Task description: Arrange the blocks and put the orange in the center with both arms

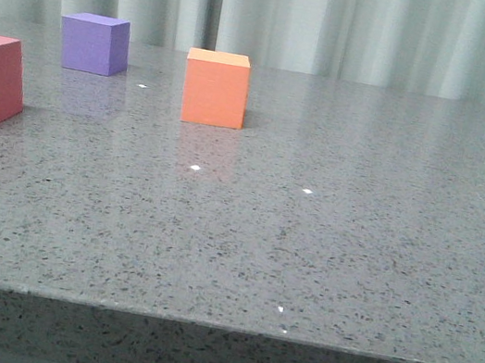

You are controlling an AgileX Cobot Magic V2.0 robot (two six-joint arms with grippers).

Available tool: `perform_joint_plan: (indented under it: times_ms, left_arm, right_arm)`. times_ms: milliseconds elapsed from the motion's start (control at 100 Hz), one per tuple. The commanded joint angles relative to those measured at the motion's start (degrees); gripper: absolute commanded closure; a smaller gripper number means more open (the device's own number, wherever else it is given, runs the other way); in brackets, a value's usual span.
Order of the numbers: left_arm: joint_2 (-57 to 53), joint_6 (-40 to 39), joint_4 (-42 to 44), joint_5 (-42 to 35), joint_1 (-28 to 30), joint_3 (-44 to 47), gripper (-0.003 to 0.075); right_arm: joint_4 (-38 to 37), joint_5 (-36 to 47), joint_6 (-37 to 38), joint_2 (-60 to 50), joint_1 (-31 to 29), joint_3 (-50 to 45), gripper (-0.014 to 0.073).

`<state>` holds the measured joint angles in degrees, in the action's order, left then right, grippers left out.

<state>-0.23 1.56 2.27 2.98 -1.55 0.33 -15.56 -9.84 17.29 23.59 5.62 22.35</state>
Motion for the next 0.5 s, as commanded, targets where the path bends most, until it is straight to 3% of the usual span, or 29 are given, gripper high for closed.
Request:
perform_joint_plan:
  times_ms: [0,260,490]
  left_arm:
    - [-1.9,-0.1,-0.4,-4.7,-0.1,2.4,0.0741]
    - [-1.9,-0.1,-0.4,-10.0,-0.1,1.1,0.0741]
    - [0.6,-0.1,-0.4,2.8,-0.1,-11.9,0.0741]
  right_arm:
    - [-0.9,3.8,-0.5,0.1,-0.4,1.4,0.0662]
    - [-0.9,3.8,-0.5,0.1,-0.4,1.4,0.0662]
    - [-0.9,3.8,-0.5,0.1,-0.4,1.4,0.0662]
